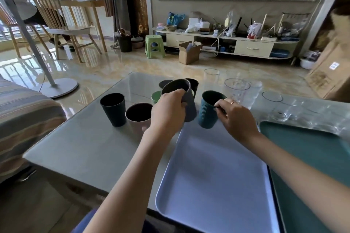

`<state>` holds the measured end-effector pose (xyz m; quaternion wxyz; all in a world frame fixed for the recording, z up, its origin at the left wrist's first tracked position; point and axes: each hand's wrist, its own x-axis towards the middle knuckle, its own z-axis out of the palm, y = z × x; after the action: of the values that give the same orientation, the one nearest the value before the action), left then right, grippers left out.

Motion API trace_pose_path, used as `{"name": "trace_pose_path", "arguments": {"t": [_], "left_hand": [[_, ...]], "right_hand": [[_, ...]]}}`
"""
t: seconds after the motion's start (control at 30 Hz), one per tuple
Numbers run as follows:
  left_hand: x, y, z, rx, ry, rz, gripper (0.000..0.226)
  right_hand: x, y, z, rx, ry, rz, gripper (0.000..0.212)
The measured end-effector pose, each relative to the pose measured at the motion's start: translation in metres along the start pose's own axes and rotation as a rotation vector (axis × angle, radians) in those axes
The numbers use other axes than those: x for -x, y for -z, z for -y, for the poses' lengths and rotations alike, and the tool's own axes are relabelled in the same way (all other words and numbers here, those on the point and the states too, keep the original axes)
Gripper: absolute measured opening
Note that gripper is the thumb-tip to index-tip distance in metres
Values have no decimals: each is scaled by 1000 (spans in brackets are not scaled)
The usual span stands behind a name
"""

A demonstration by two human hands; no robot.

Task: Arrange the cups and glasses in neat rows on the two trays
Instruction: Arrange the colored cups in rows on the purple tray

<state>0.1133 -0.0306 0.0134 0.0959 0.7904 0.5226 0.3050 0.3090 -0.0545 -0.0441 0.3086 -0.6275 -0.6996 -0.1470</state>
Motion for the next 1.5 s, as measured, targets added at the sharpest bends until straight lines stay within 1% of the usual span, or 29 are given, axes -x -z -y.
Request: {"name": "trace_pose_path", "arguments": {"t": [0.13, 0.2, 0.3, 0.43, 0.57, 0.67, 0.73, 0.8, 0.83, 0.9, 0.97, 1.03, 1.13, 1.17, 1.2, 1.27, 1.33, 1.37, 1.4, 1.43, 1.5], "left_hand": [[-9, -19, 6, -6, -27, 97, 17], [-15, -27, 12, 19, -17, 107, 14], [-23, -38, 14, -30, 1, 107, 13], [-30, -56, 16, -70, 6, 164, 11], [-30, -61, 24, -99, 10, 206, 7], [-27, -56, 32, -77, 17, 207, 3], [-27, -53, 35, -69, 15, 196, 1], [-26, -50, 34, -89, 7, 184, 6], [-26, -48, 32, -99, -2, 179, 10], [-24, -47, 27, -76, -23, 202, 15], [-22, -50, 23, 4, -48, 281, 13], [-21, -54, 20, 31, -92, 376, 8], [-19, -57, 15, 51, -167, 502, 7], [-18, -57, 15, 101, -168, 506, 10], [-18, -56, 14, 176, -141, 479, 10], [-22, -53, 17, 302, -45, 348, 9], [-27, -54, 23, 310, 21, 196, 6], [-28, -56, 26, 278, 47, 149, 5], [-29, -57, 30, 230, 81, 131, 9], [-29, -60, 34, 181, 119, 150, 16], [-28, -65, 39, 153, 192, 247, 23]], "right_hand": [[3, -14, -16, 30, -38, 71, 13], [-4, -21, -18, 13, -36, 68, 13], [-14, -33, -17, -22, -43, 80, 15], [-20, -50, -13, -56, -53, 142, 19], [-27, -59, -11, -130, -112, 156, 20], [-24, -63, -8, -144, -154, 124, 24], [-12, -63, -1, -120, -202, 18, 42], [2, -61, 9, -229, -318, -79, 57], [11, -62, 14, -347, -382, -82, 61], [29, -68, 24, -583, -454, 6, 72], [44, -78, 34, -690, -479, 98, 83], [53, -85, 41, -790, -551, 124, 84], [53, -85, 46, -873, -652, 94, 67], [52, -85, 46, -873, -662, 79, 64], [51, -86, 45, -870, -671, 68, 63], [50, -89, 43, -894, -702, 59, 64], [51, -93, 41, -911, -717, 53, 64], [53, -95, 41, -901, -717, 45, 64], [56, -96, 42, -887, -715, 34, 64], [58, -97, 43, -869, -712, 24, 64], [60, -97, 45, -843, -708, 12, 65]]}}
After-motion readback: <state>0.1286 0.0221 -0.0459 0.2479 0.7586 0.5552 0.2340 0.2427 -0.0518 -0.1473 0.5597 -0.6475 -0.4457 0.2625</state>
